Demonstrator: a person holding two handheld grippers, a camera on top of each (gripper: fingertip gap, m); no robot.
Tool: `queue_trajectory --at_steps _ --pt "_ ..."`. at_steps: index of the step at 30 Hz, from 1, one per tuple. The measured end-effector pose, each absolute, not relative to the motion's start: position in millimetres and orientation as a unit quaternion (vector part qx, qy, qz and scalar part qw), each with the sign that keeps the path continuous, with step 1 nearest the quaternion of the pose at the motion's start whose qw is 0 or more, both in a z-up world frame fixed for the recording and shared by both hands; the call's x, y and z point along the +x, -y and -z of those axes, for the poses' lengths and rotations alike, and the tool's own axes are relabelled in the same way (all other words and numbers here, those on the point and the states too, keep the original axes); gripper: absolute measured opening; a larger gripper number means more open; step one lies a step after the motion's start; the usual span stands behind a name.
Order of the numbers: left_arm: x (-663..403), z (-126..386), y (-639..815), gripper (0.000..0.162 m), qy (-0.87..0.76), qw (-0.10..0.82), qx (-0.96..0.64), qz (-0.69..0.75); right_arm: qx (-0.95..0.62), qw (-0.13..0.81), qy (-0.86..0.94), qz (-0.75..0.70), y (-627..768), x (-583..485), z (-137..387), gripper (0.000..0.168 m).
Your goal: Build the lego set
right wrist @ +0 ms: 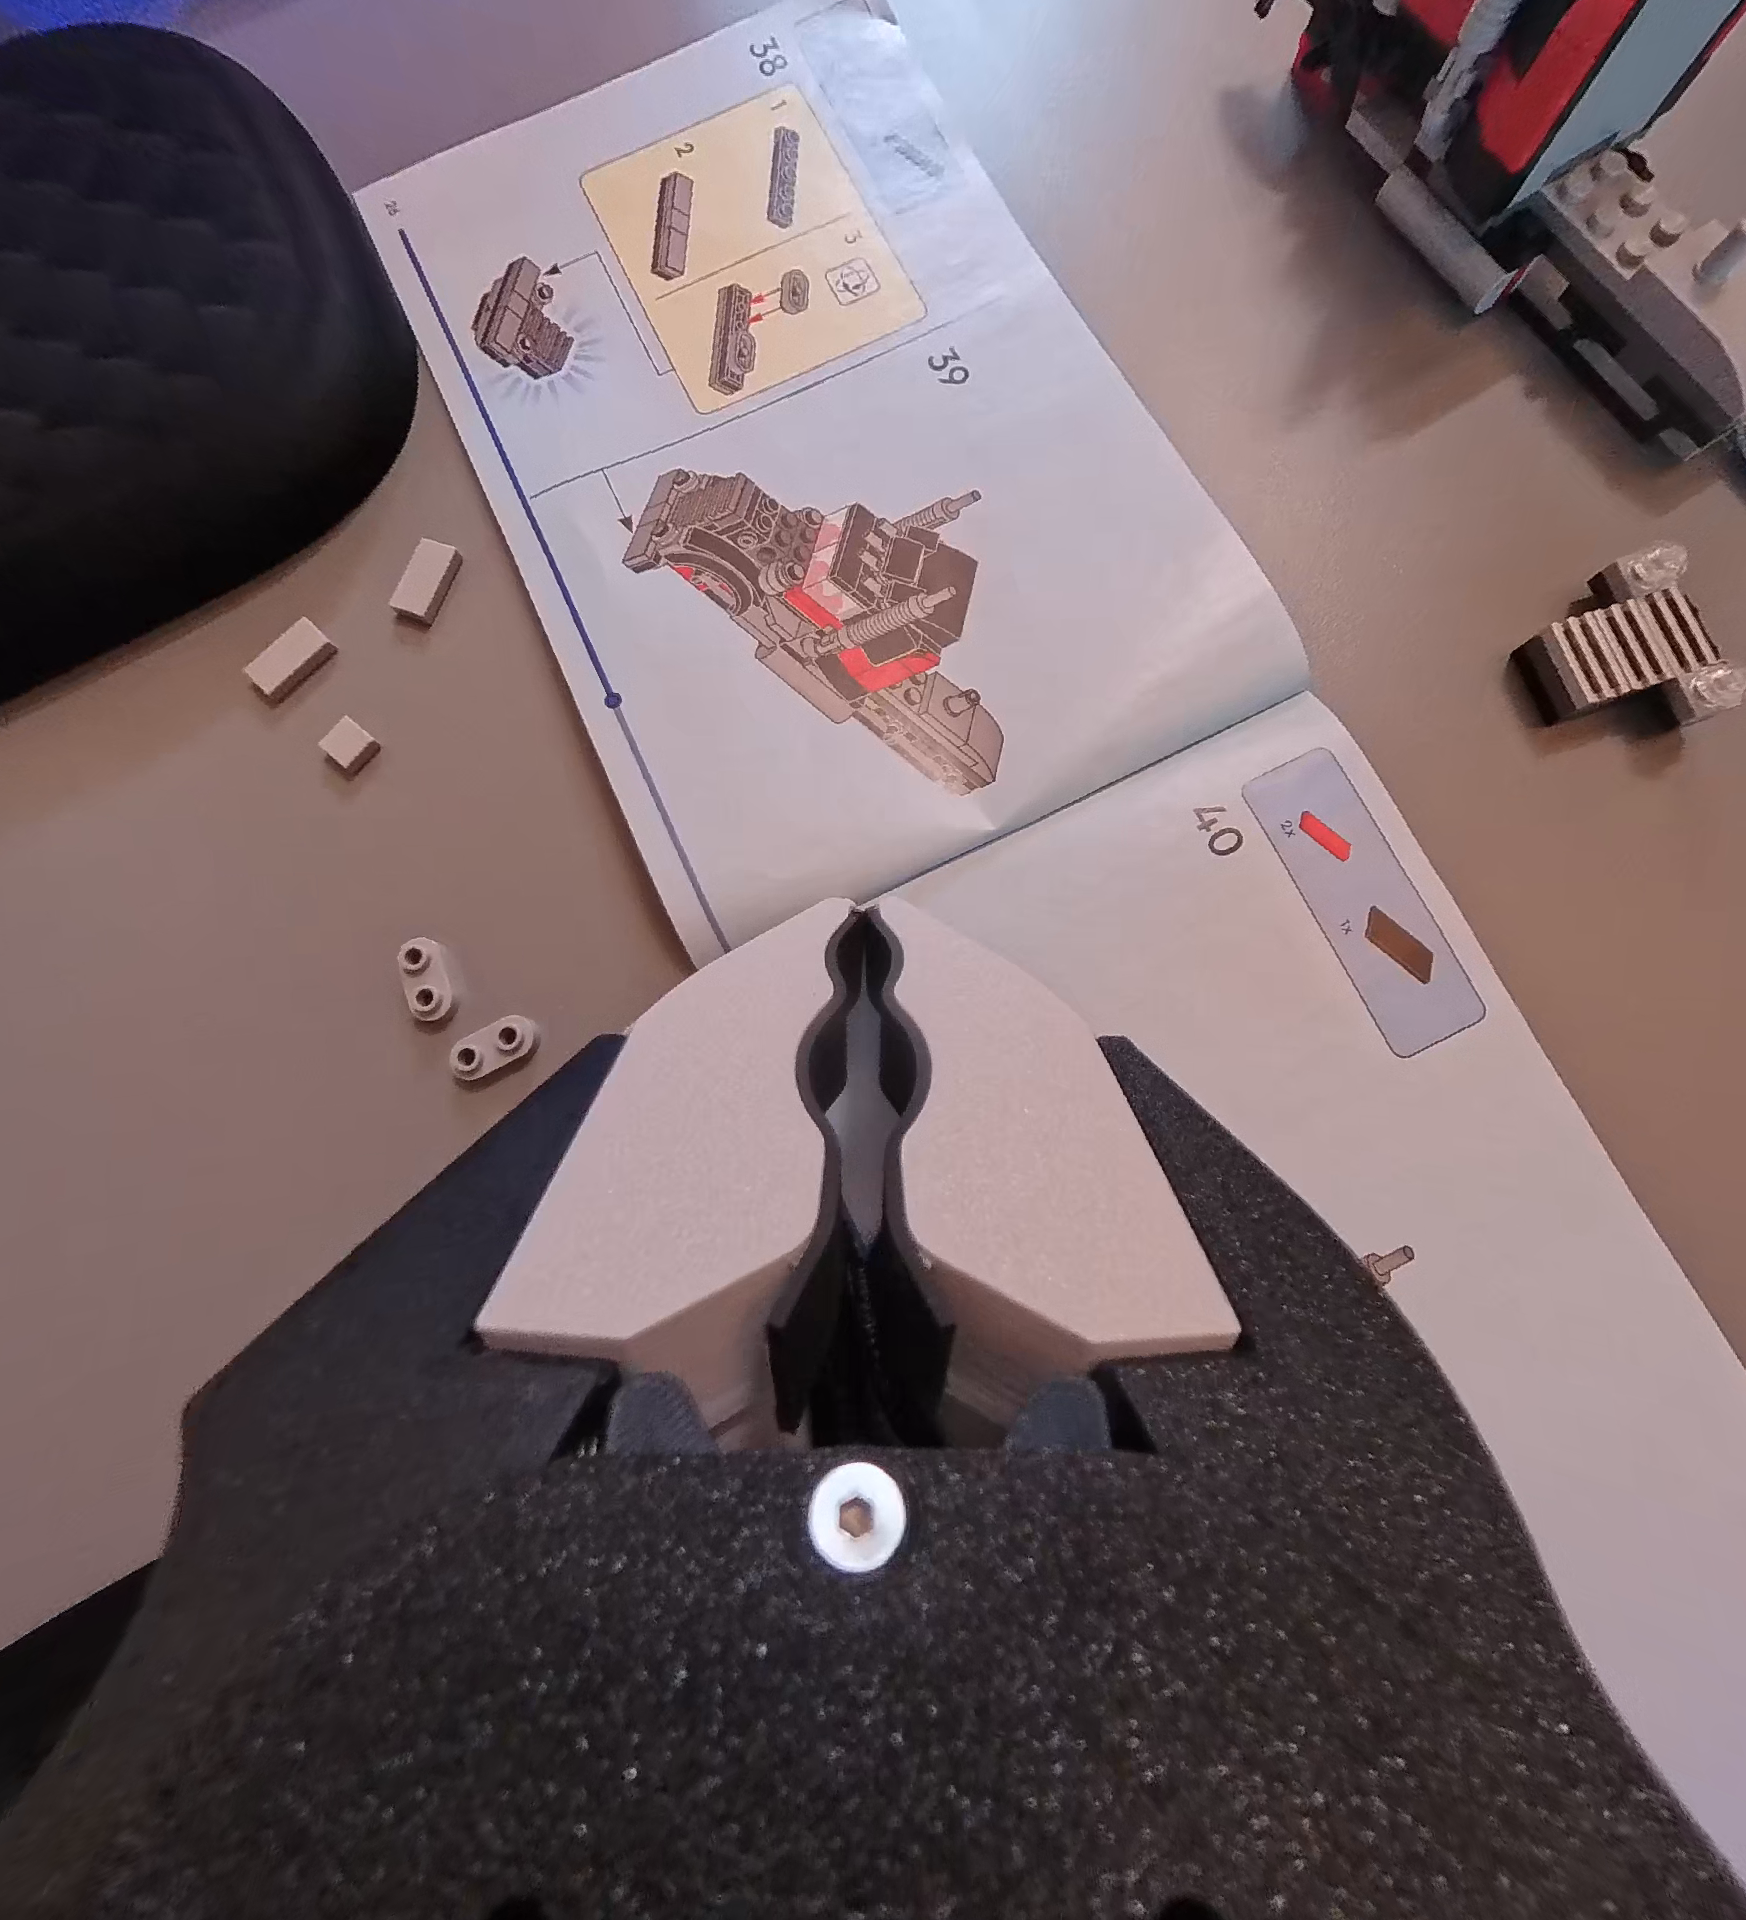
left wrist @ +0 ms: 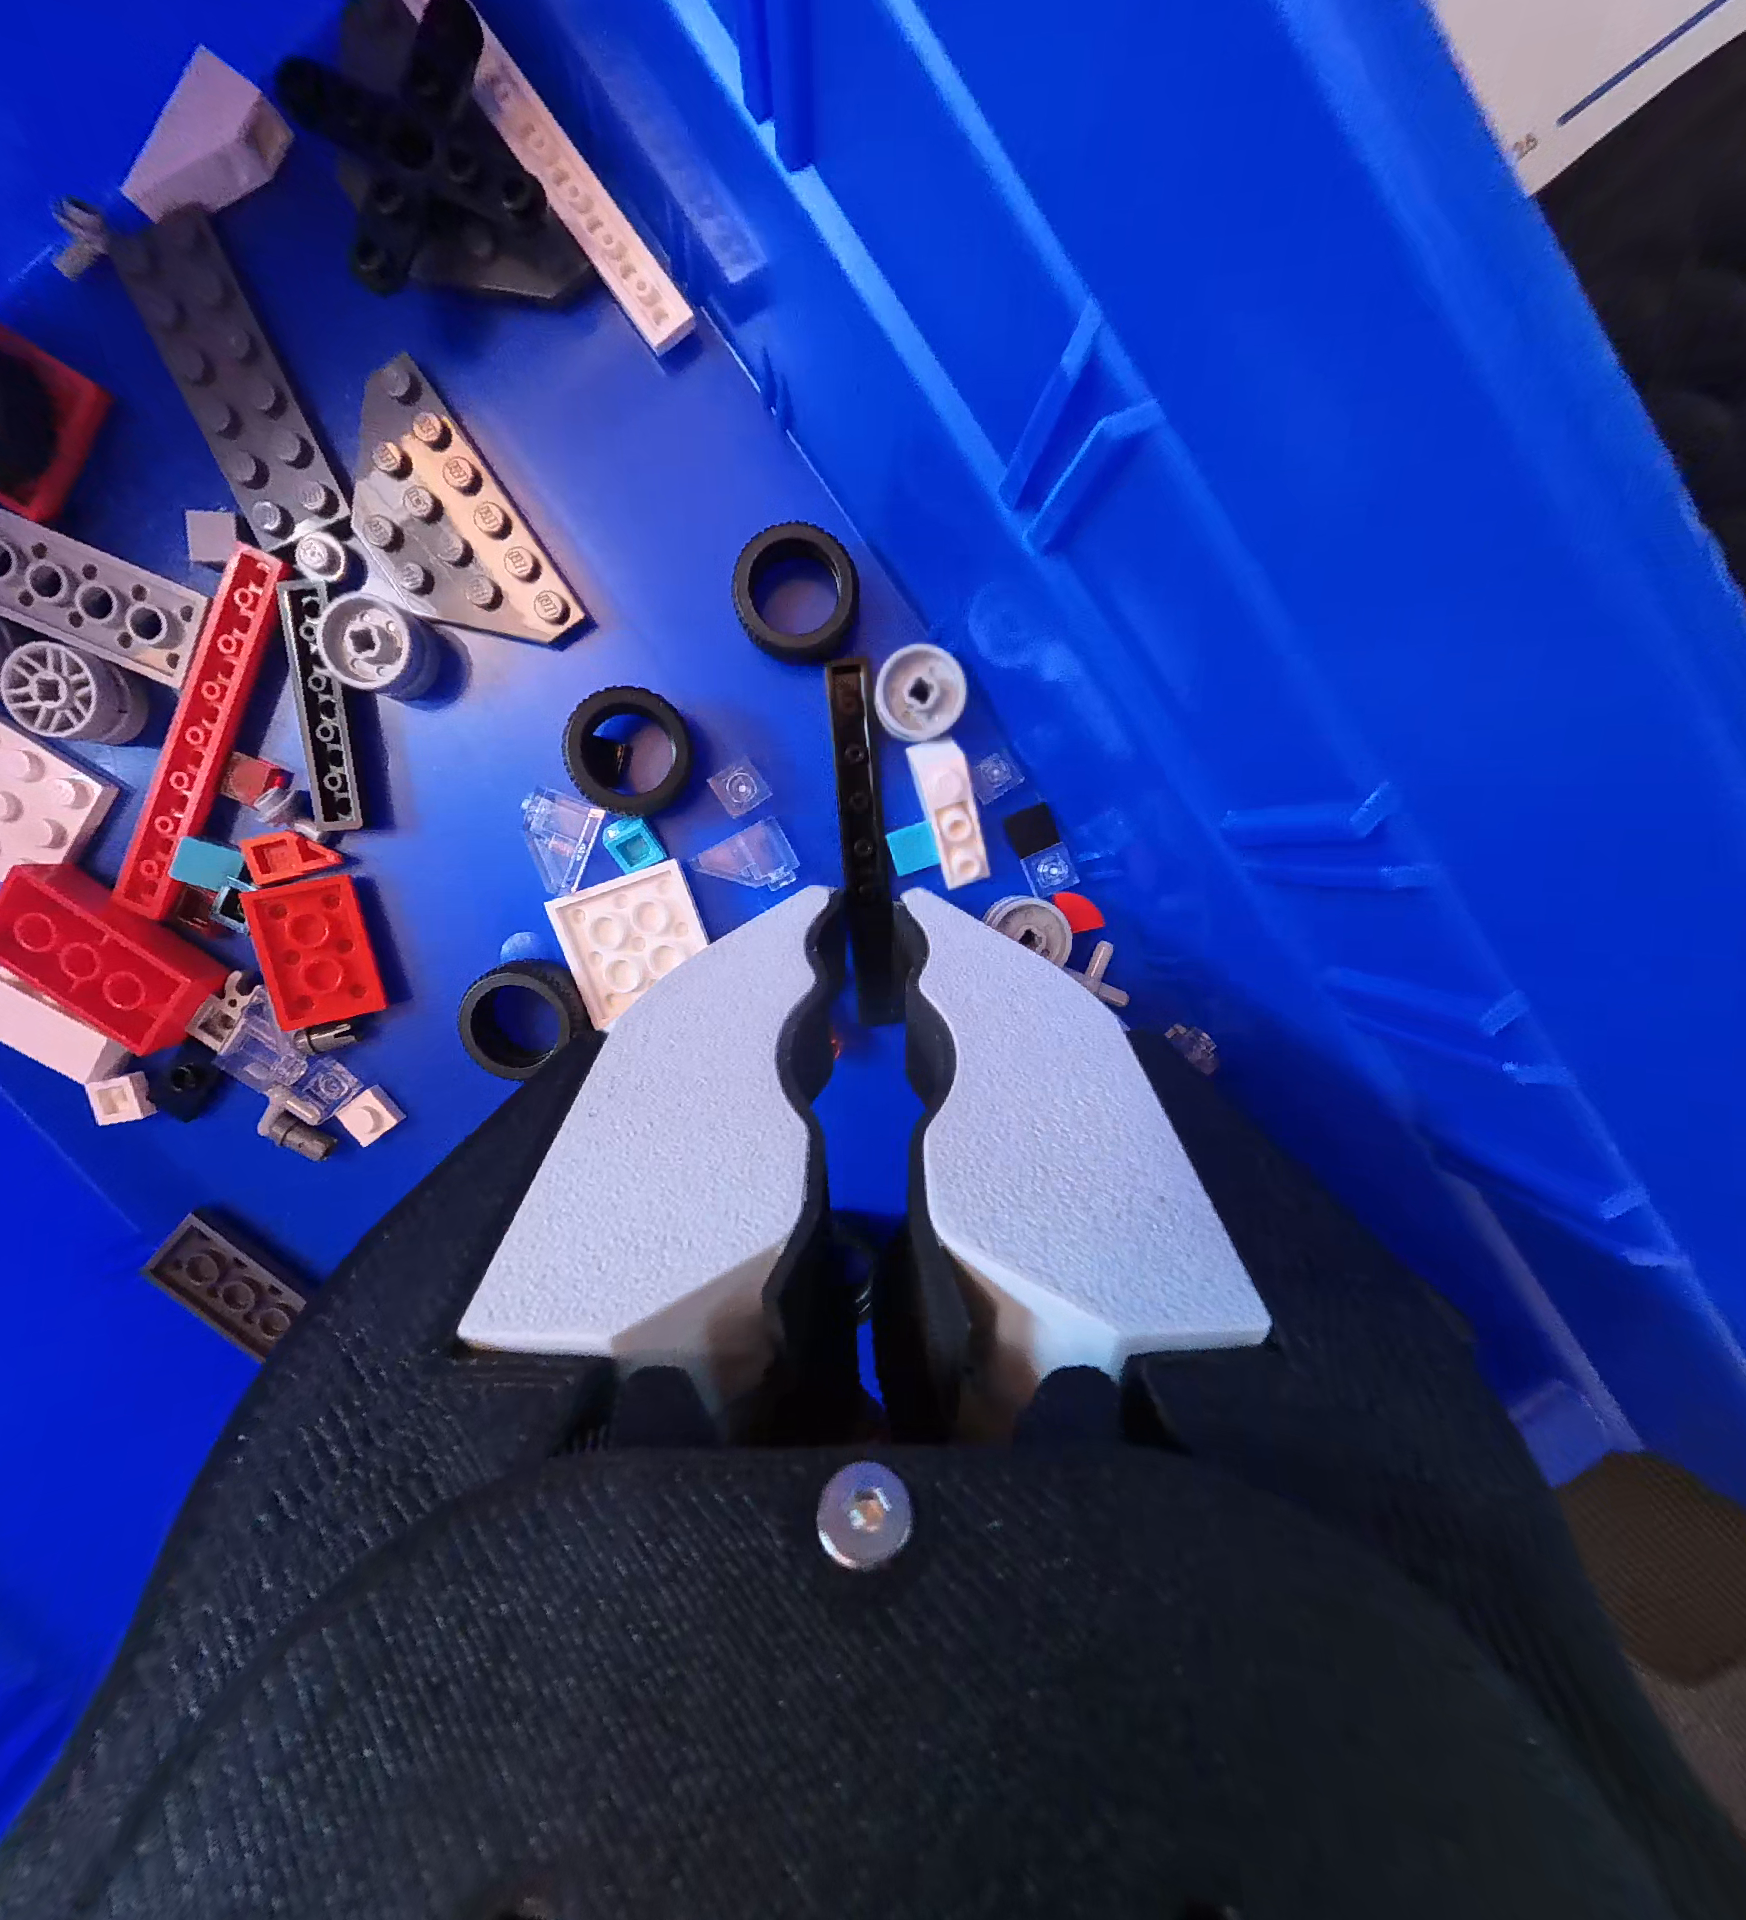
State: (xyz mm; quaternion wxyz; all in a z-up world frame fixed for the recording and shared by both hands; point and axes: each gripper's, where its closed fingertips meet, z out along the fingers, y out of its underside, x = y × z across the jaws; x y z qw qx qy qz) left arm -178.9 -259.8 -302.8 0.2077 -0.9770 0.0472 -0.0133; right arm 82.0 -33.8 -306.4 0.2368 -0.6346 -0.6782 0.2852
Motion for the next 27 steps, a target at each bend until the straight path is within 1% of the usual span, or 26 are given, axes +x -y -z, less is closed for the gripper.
queue_trajectory --at_steps 5,13,21,27 --pt "-184.4 294.8 262.0 0.009 -0.032 0.225 -0.974 -0.001 -0.633 0.239 0.679 -0.285 33.8 81.9 306.3 0.0" --pt "-183.8 254.1 259.0 0.009 -0.011 0.304 -0.952 -0.015 -0.637 0.232 0.674 -0.293 33.7 81.9 306.4 0.0" --pt "-189.2 213.2 255.4 0.008 0.024 0.395 -0.916 -0.065 -0.638 0.229 0.673 -0.296 33.7 81.9 306.4 0.0" --pt "-185.0 205.5 252.2 0.008 0.027 0.418 -0.906 -0.056 -0.638 0.229 0.672 -0.297 33.6 81.9 306.3 0.0"
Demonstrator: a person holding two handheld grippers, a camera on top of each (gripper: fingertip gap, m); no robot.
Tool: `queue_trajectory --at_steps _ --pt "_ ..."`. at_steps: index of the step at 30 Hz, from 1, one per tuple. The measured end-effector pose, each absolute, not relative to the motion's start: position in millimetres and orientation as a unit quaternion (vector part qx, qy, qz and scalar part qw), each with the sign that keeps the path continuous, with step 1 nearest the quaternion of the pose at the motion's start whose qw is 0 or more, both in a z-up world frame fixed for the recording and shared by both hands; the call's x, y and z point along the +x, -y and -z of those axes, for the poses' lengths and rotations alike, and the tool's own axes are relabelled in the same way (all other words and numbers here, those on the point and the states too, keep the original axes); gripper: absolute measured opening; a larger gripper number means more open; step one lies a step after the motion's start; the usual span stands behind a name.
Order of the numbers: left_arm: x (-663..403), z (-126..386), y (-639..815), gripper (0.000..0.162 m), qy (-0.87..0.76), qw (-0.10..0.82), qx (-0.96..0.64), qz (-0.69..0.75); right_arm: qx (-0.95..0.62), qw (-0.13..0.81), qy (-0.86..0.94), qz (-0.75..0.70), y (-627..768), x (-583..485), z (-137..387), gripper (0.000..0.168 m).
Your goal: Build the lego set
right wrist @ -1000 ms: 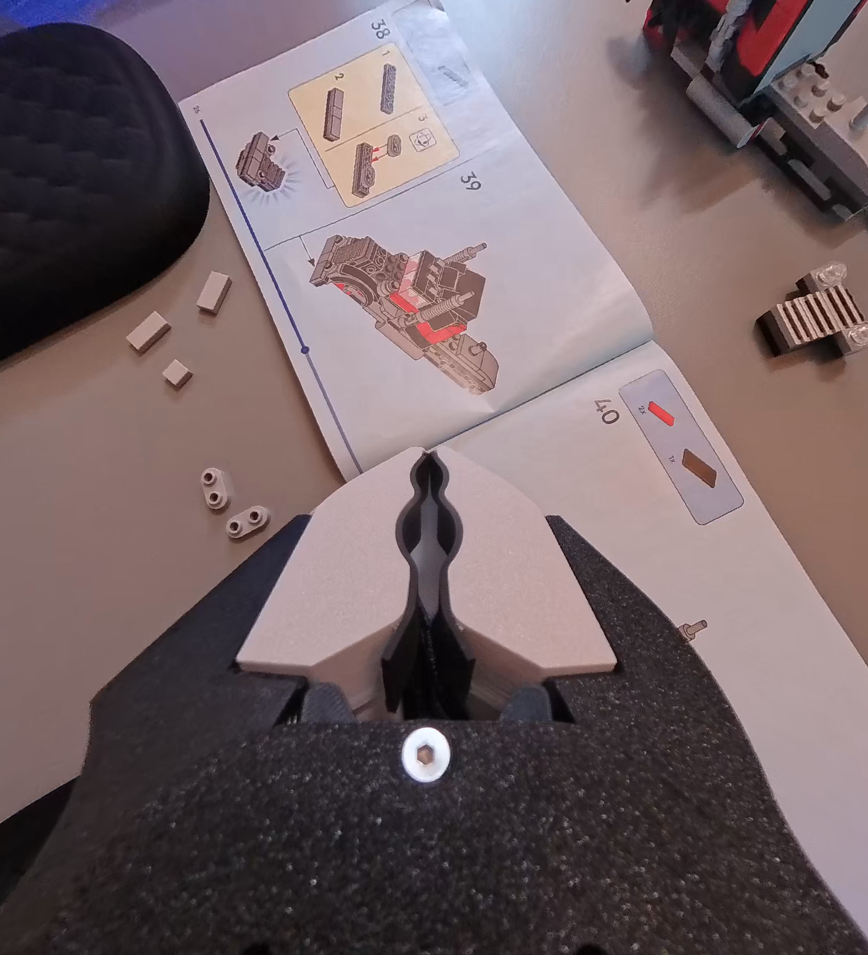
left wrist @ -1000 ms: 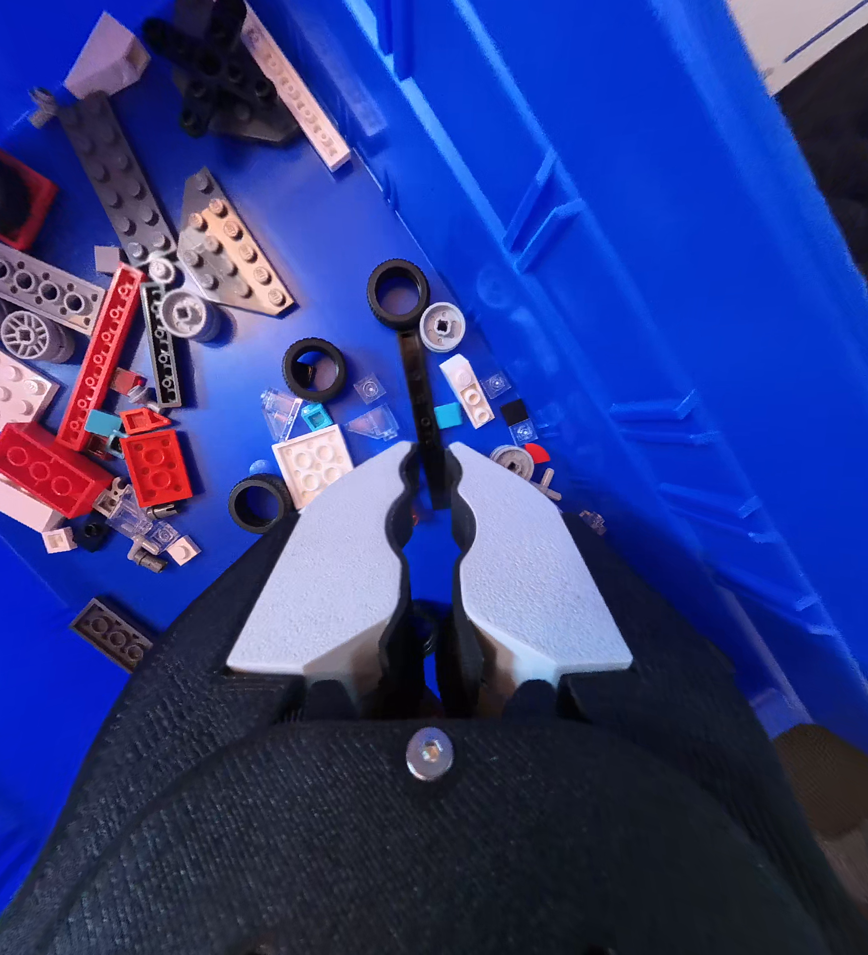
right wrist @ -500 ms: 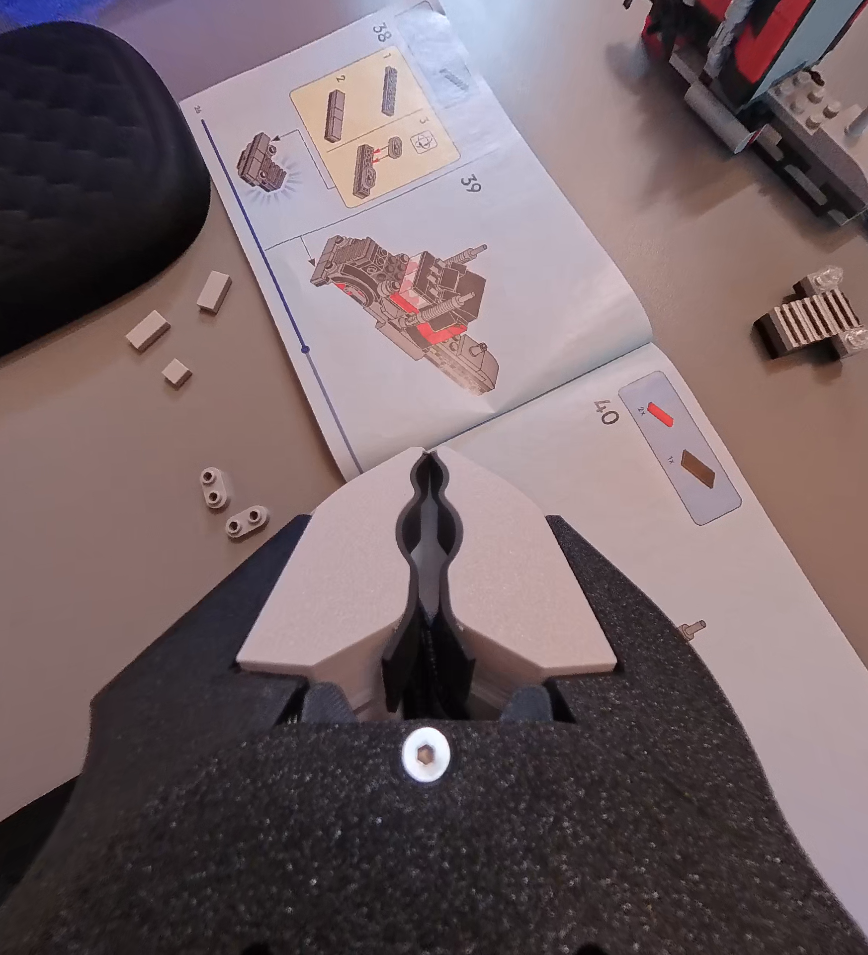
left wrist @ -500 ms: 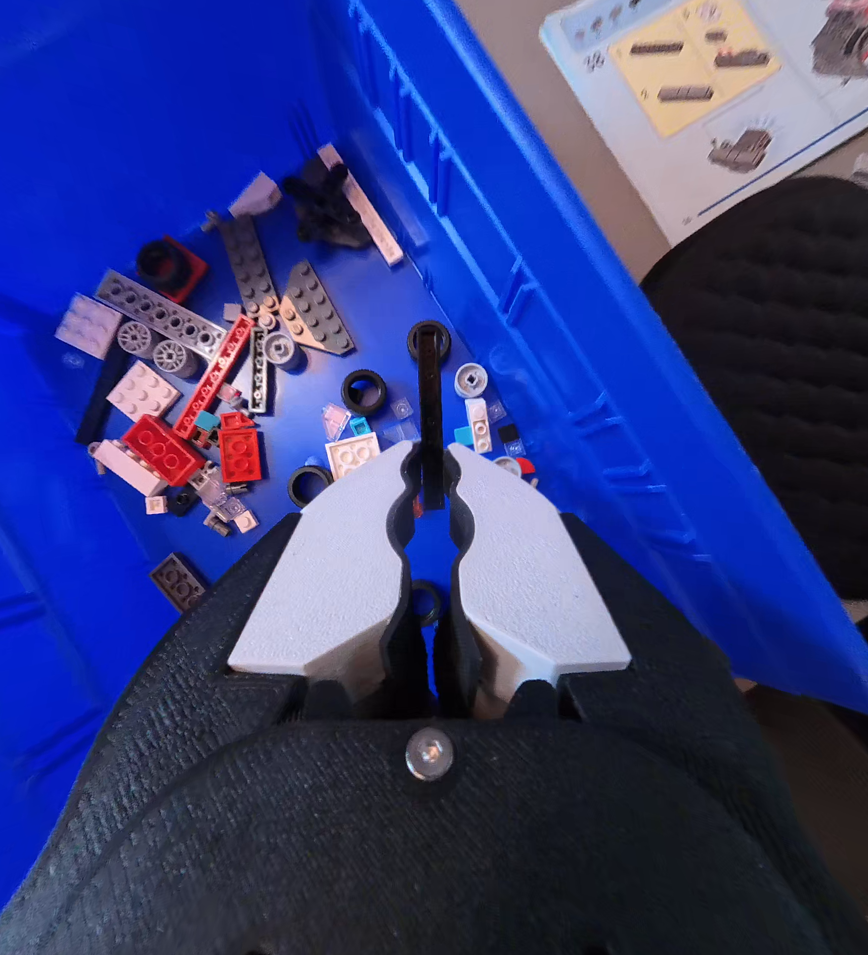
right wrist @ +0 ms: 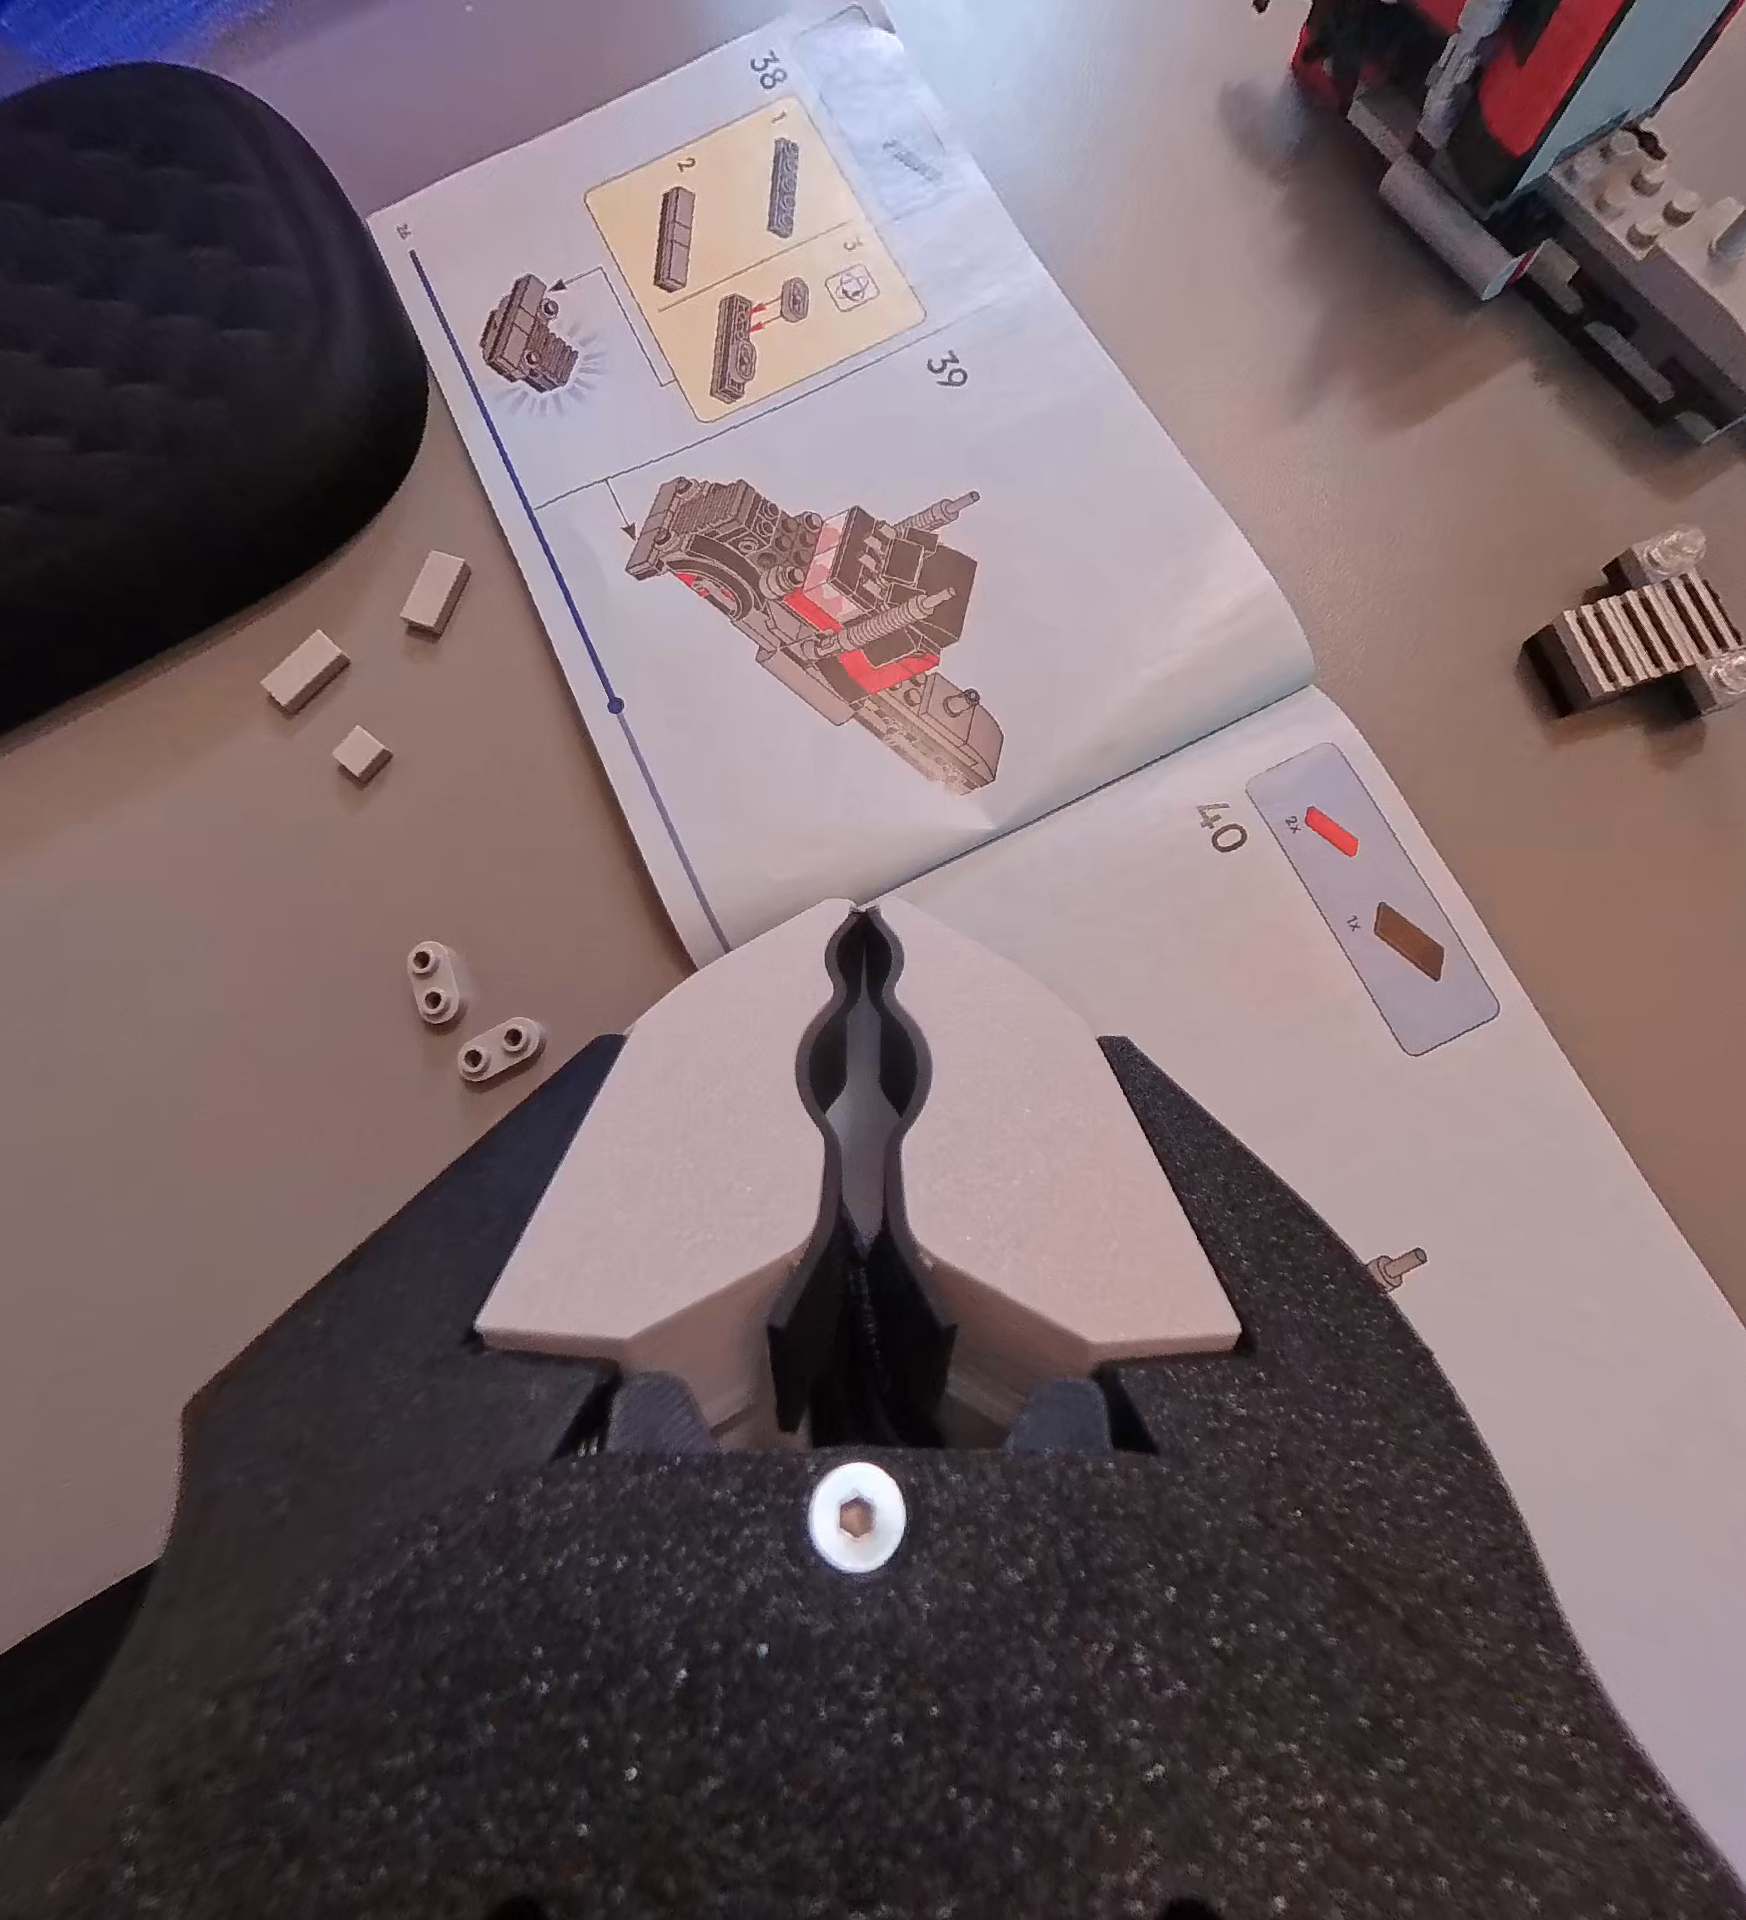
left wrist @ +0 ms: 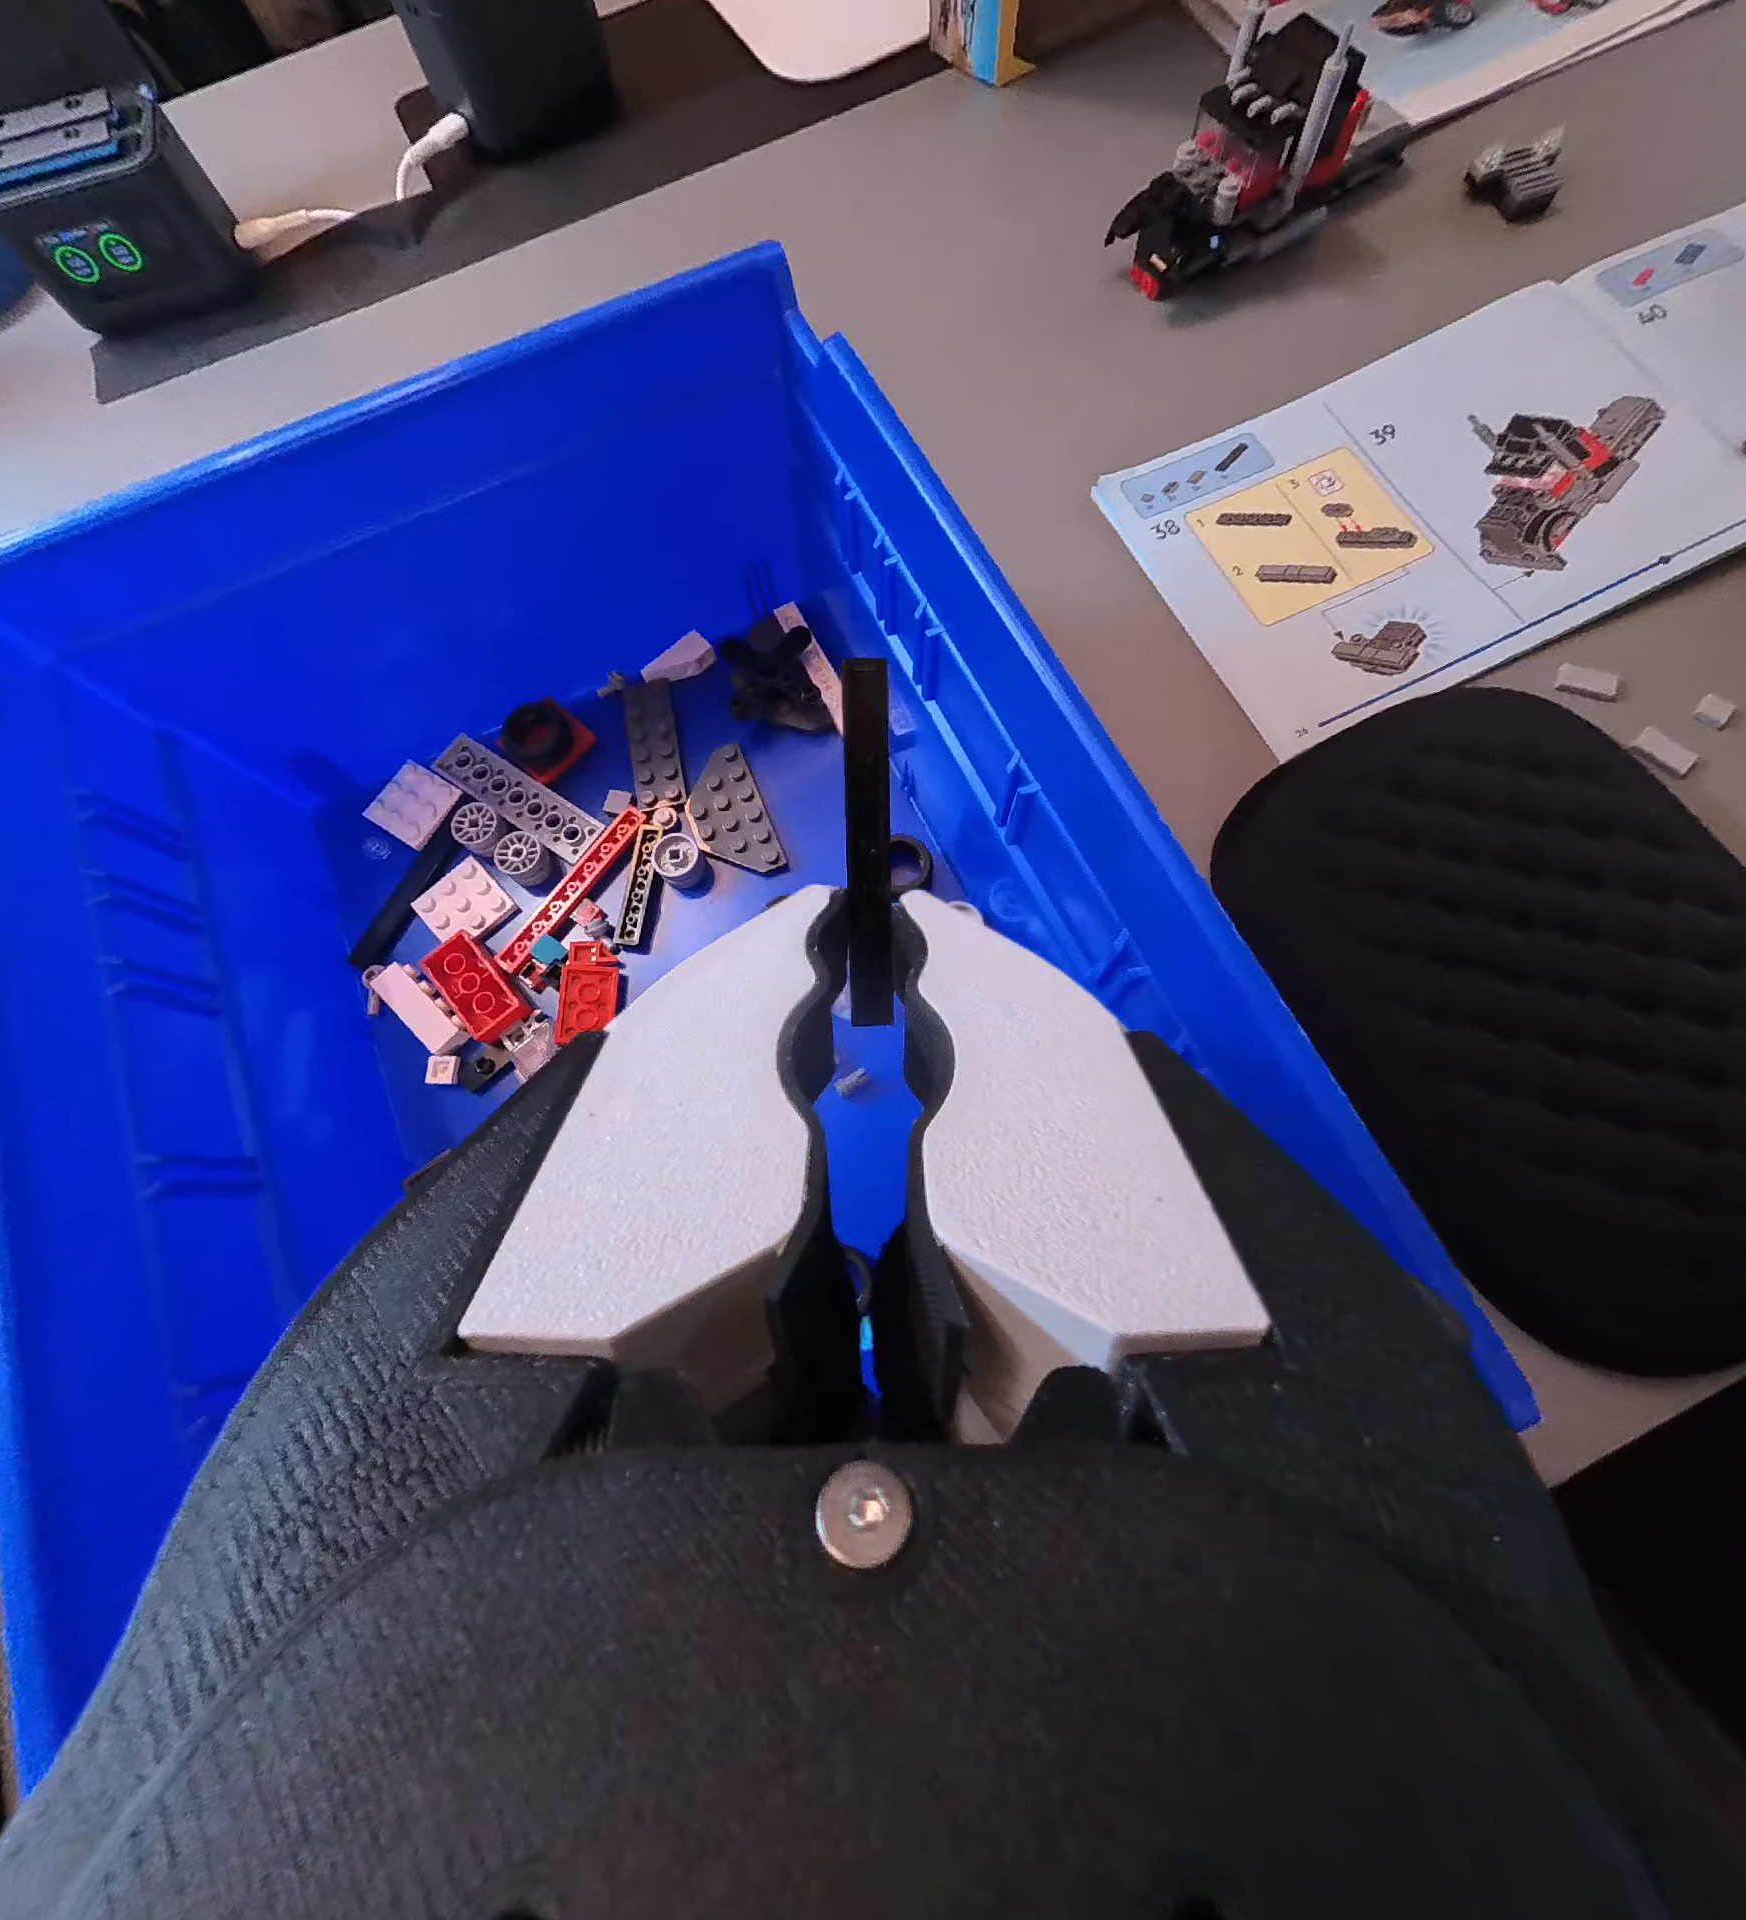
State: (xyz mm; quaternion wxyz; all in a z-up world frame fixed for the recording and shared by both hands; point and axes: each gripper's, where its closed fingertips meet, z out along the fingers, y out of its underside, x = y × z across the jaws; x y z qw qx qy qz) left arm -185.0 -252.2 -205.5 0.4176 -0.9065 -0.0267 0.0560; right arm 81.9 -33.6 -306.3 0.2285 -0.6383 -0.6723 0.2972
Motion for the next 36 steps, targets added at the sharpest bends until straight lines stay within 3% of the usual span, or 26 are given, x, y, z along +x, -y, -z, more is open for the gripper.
queue_trajectory --at_steps 10,14,16,21,26,30,33,36 --pt "-178.6 193.7 243.5 0.008 0.039 0.483 -0.875 -0.004 -0.639 0.228 0.672 -0.298 33.5 82.1 306.2 0.0" --pt "-160.8 126.9 238.3 0.008 0.081 0.667 -0.709 0.215 -0.639 0.227 0.671 -0.3 33.5 82.1 306.3 0.0" --pt "-161.2 99.9 247.1 0.008 0.092 0.716 -0.62 0.307 -0.64 0.225 0.67 -0.301 33.6 82.1 306.3 0.0" --pt "-157.1 64.0 266.7 0.008 0.076 0.76 -0.492 0.418 -0.638 0.23 0.673 -0.297 33.6 82.2 306.2 0.0" --pt "-156.6 53.8 274.0 0.008 0.075 0.768 -0.462 0.436 -0.634 0.237 0.676 -0.291 33.6 82.2 306.1 0.0" --pt "-161.7 88.3 256.9 0.008 0.108 0.726 -0.591 0.334 -0.635 0.235 0.675 -0.293 33.7 82.2 306.1 0.0" --pt "-183.1 161.3 255.6 0.008 0.133 0.583 -0.791 0.128 -0.633 0.239 0.677 -0.29 33.8 82.4 306.0 0.0" --pt "-196.7 212.6 284.0 0.008 0.13 0.41 -0.903 0.014 -0.632 0.241 0.678 -0.287 33.8 82.3 306.1 0.0"
